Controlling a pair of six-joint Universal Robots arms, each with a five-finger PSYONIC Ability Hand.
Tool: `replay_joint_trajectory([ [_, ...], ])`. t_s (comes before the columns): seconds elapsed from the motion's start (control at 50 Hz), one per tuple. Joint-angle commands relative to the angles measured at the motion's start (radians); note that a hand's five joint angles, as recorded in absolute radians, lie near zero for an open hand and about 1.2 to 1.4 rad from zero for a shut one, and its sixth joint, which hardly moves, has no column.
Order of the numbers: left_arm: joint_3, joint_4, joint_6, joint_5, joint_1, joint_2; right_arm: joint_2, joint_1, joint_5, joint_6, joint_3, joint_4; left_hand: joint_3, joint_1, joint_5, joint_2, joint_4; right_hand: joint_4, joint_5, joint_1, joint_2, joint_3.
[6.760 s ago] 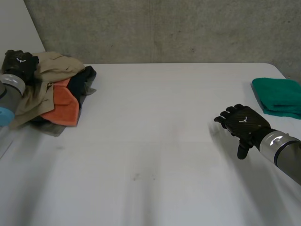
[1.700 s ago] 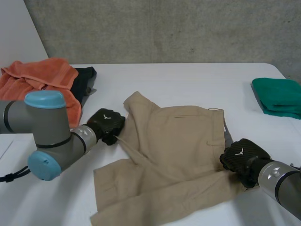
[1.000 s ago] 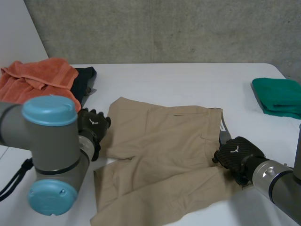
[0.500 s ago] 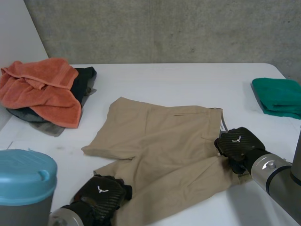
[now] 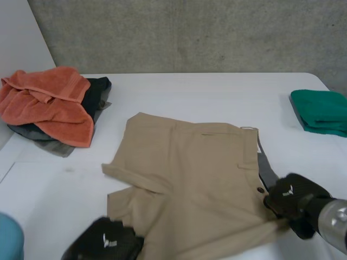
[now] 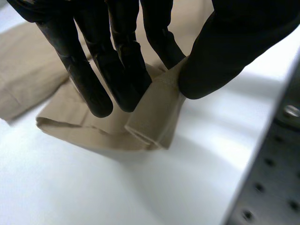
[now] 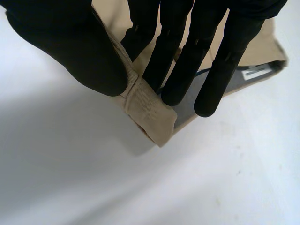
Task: Fold the laundry.
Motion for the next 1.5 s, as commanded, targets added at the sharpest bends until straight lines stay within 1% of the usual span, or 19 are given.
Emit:
replay_joint_trajectory([
  [0.02, 0.066, 0.121, 0.050, -0.005, -0.003, -0.076, 0.011, -0.031, -0.015, -0.010, -0.024, -0.066, 0.204, 0.297, 0.213, 0.202, 0.200, 0.196, 0.192, 0.266, 0.220, 0.205],
  [0.16, 0.229, 0.420, 0.228, -0.007, 0.162, -0.286, 0.187, 0.017, -0.012, 0.139, -0.166, -0.231, 0.204, 0.297, 0.213, 0.202, 0.200, 0.196, 0.192, 0.266, 0.220, 0.205],
  [0.3, 0.523, 0.603, 0.410, -0.013, 0.215, -0.544, 0.331, 0.093, 0.044, 0.209, -0.332, -0.438, 0.204, 0.297, 0.213, 0.202, 0.200, 0.196, 0.192, 0.266, 0.220, 0.205],
  [0.4, 0.723, 0.632, 0.447, -0.004, 0.282, -0.731, 0.477, 0.106, 0.116, 0.200, -0.455, -0.563, 0.204, 0.297, 0.213, 0.202, 0.200, 0.196, 0.192, 0.266, 0.220, 0.205],
  [0.58, 1.068, 0.681, 0.476, 0.001, 0.333, -1.019, 0.778, 0.147, 0.123, 0.150, -0.725, -0.790, 0.204, 0.297, 0.213, 0.202, 0.200, 0.196, 0.192, 0.266, 0.220, 0.205],
  [0.7, 1.146, 0.753, 0.521, 0.000, 0.339, -1.070, 0.879, 0.149, 0.119, 0.154, -0.818, -0.900, 0.204, 0.297, 0.213, 0.202, 0.200, 0.196, 0.192, 0.266, 0.220, 0.205],
  [0.74, 1.140, 0.805, 0.516, 0.004, 0.333, -1.076, 0.904, 0.150, 0.128, 0.166, -0.840, -0.913, 0.103, 0.195, 0.111, 0.100, 0.099, -0.498, -0.501, -0.428, -0.473, -0.489],
  [0.76, 1.134, 0.824, 0.516, 0.007, 0.328, -1.078, 0.908, 0.152, 0.134, 0.173, -0.846, -0.913, -0.407, -0.314, -0.398, -0.409, -0.411, -0.949, -0.953, -0.879, -0.925, -0.940],
  [0.78, 1.129, 0.835, 0.516, 0.012, 0.325, -1.078, 0.910, 0.152, 0.137, 0.179, -0.848, -0.911, -0.772, -0.680, -0.764, -0.775, -0.776, -1.026, -1.030, -0.956, -1.001, -1.017],
  [0.8, 1.113, 0.859, 0.518, 0.021, 0.321, -1.076, 0.901, 0.152, 0.140, 0.194, -0.842, -0.902, -0.968, -0.875, -0.959, -0.970, -0.972, -1.026, -1.030, -0.956, -1.001, -1.017],
  [0.84, 1.091, 0.879, 0.513, 0.027, 0.319, -1.073, 0.881, 0.156, 0.146, 0.215, -0.826, -0.884, -1.017, -0.925, -1.009, -1.020, -1.022, -1.026, -1.030, -0.956, -1.001, -1.017],
  [0.98, 0.923, 0.895, 0.477, 0.006, 0.299, -0.896, 0.628, 0.095, 0.130, 0.444, -0.690, -0.594, -1.017, -0.925, -1.009, -1.020, -1.022, -1.026, -1.030, -0.956, -1.001, -1.017],
  [1.04, 0.805, 0.895, 0.435, 0.001, 0.299, -0.796, 0.513, 0.061, 0.059, 0.527, -0.622, -0.437, -1.017, -0.925, -1.009, -1.020, -1.022, -0.966, -0.970, -0.896, -0.942, -0.957],
  [1.12, 0.671, 0.893, 0.375, 0.004, 0.296, -0.687, 0.488, 0.008, -0.056, 0.545, -0.533, -0.302, -1.017, -0.925, -1.009, -1.020, -1.022, -0.807, -0.811, -0.737, -0.783, -0.798],
  [1.18, 0.593, 0.893, 0.334, 0.007, 0.290, -0.639, 0.490, -0.026, -0.108, 0.541, -0.474, -0.300, -1.017, -0.925, -1.009, -1.020, -1.022, -0.793, -0.796, -0.722, -0.768, -0.783],
  [1.3, 0.536, 0.893, 0.291, 0.006, 0.265, -0.619, 0.525, -0.032, -0.096, 0.538, -0.420, -0.418, -1.017, -0.925, -1.009, -1.020, -1.022, -0.740, -0.744, -0.670, -0.715, -0.731],
  [1.38, 0.524, 0.892, 0.286, 0.004, 0.250, -0.622, 0.565, -0.034, -0.067, 0.536, -0.417, -0.488, -1.017, -0.925, -1.009, -1.020, -1.022, -0.360, -0.363, -0.289, -0.335, -0.350],
  [1.4, 0.522, 0.892, 0.286, 0.004, 0.248, -0.621, 0.574, -0.037, -0.043, 0.532, -0.418, -0.504, -1.017, -0.925, -1.009, -1.020, -1.022, 0.190, 0.187, 0.260, 0.215, 0.200],
  [1.5, 0.508, 0.888, 0.288, 0.004, 0.248, -0.609, 0.543, -0.048, 0.056, 0.489, -0.391, -0.573, -1.017, -0.925, -1.009, -1.020, -1.022, 0.196, 0.192, 0.266, 0.220, 0.205],
])
